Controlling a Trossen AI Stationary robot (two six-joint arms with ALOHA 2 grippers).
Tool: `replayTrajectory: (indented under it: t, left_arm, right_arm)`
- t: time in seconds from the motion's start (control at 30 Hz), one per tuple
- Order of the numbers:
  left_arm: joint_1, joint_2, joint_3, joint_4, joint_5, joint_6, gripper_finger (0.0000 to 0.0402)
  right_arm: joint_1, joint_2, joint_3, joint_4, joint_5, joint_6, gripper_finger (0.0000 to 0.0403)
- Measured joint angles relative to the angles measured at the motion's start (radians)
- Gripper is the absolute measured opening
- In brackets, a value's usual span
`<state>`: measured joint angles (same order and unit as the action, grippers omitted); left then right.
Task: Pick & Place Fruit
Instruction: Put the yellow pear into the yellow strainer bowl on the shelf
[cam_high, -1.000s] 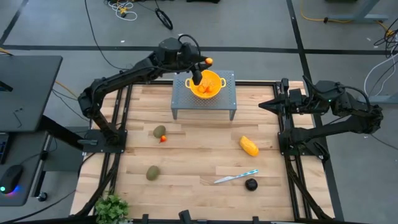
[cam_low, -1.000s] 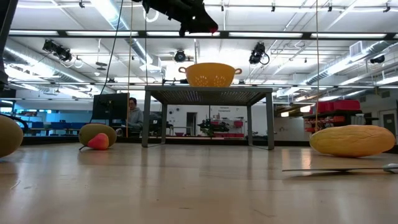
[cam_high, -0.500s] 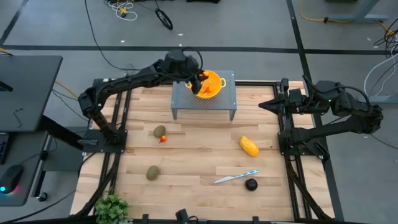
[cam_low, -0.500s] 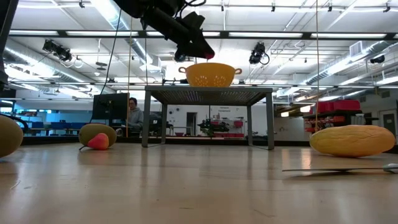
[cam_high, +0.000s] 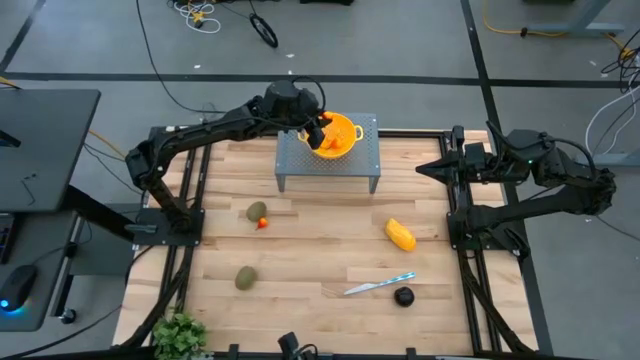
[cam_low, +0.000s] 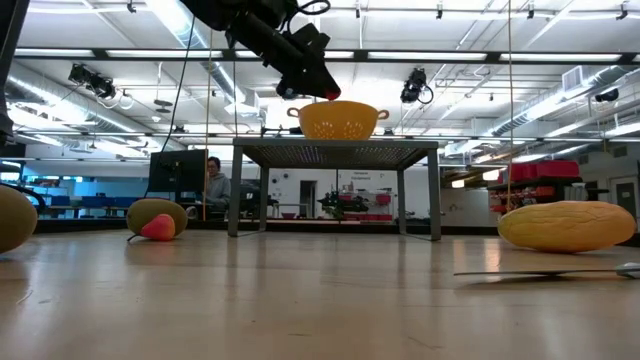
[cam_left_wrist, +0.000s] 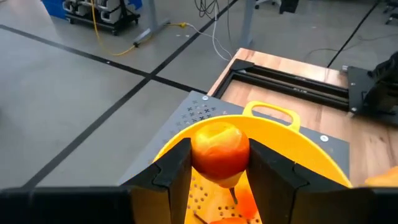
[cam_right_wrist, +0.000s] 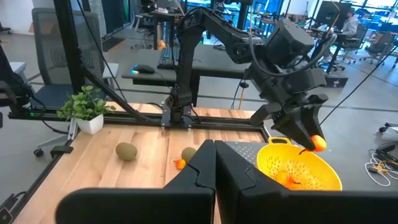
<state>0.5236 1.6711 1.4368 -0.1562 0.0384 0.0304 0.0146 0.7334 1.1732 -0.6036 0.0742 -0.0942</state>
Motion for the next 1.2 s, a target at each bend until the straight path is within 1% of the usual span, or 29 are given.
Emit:
replayTrajectory:
  t: [0.27, 0.4, 0.53, 0.8, 0.9, 1.03, 1.2]
  left_arm:
    - [0.0, 0.0, 0.0, 0.0, -0.001, 0.003, 0.0139]
    - [0.0, 0.0, 0.0, 0.001, -0.001, 0.003, 0.0148]
    - [0.0, 0.0, 0.0, 0.001, -0.014, -0.006, 0.0176]
    - [-0.012, 0.0, 0.0, 0.0, -0.028, 0.008, 0.0274]
    - [-0.013, 0.0, 0.0, -0.008, -0.028, 0.004, 0.03]
    - [-0.012, 0.0, 0.0, -0.011, -0.028, 0.004, 0.0315]
    - [-0.019, 0.0, 0.001, -0.013, -0.028, -0.02, 0.0312]
  right_arm:
    - [0.0, 0.0, 0.0, 0.0, 0.0, 0.0, 0.0]
    - [0.0, 0.0, 0.0, 0.0, 0.0, 0.0, 0.0]
    - [0.0, 0.0, 0.0, 0.0, 0.0, 0.0, 0.0]
    - [0.0, 0.0, 0.0, 0.0, 0.0, 0.0, 0.0]
    - [0.0, 0.0, 0.0, 0.0, 0.0, 0.0, 0.0]
    - [0.0, 0.0, 0.0, 0.0, 0.0, 0.0, 0.0]
    - [0.0, 0.0, 0.0, 0.0, 0.001, 0.0, 0.0]
